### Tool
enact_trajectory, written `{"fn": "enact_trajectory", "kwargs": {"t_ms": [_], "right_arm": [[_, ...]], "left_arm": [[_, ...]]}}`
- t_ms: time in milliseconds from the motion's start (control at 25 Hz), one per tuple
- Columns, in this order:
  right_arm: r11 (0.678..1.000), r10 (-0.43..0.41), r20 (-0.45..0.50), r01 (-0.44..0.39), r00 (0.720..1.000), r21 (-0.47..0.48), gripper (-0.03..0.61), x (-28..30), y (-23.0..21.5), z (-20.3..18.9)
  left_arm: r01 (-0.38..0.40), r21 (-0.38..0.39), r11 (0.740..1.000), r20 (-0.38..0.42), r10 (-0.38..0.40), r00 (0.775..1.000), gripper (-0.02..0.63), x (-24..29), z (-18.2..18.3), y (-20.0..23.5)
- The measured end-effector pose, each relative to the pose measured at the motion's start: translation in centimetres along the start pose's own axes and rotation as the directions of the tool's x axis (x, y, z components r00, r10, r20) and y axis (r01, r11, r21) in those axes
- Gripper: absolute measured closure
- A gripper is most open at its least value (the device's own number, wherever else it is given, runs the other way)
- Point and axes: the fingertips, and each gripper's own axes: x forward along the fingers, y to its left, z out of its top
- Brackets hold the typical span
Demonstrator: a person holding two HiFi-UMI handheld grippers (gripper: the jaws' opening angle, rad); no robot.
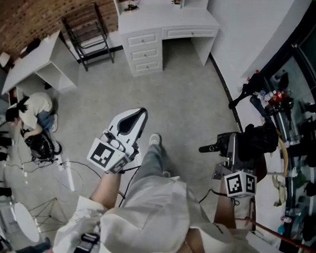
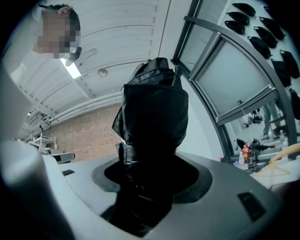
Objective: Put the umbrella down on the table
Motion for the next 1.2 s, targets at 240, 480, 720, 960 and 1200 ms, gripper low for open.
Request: {"fn": "enact_trajectory", "kwargs": {"t_ms": [240,480,720,960,1200], "right_arm": [[1.0,0.005,-0.003,-0.005,1.0,-0.018,0.308,3.1,0.3,-0.3],[0.999,-0.002,0.022,0.002,1.0,-0.032,0.308,9.1,0.5,-0.3],[0.999,-0.005,0.024,0.006,1.0,-0.036,0.308,17.1,1.6,-0.5],[0.999,-0.006,0.014,0.007,1.0,-0.038,0.308,23.8,2.7,-1.2],[0.999,-0.01,0.012,0.011,1.0,-0.037,0.308,29.4,3.7,-2.0]], "left_arm": [[0.014,0.006,1.0,0.005,-0.014,1.0,0.583,2.6,-0.8,2.5],[0.05,-0.009,0.999,0.029,-0.05,0.998,0.583,7.4,-1.1,7.3],[0.053,-0.013,0.999,0.029,-0.052,0.998,0.583,11.8,-1.0,14.1],[0.042,-0.036,0.998,0.025,-0.041,0.999,0.583,14.9,-1.4,20.0],[0.038,-0.034,0.999,0.014,-0.038,0.999,0.583,17.2,-1.9,25.4]]}}
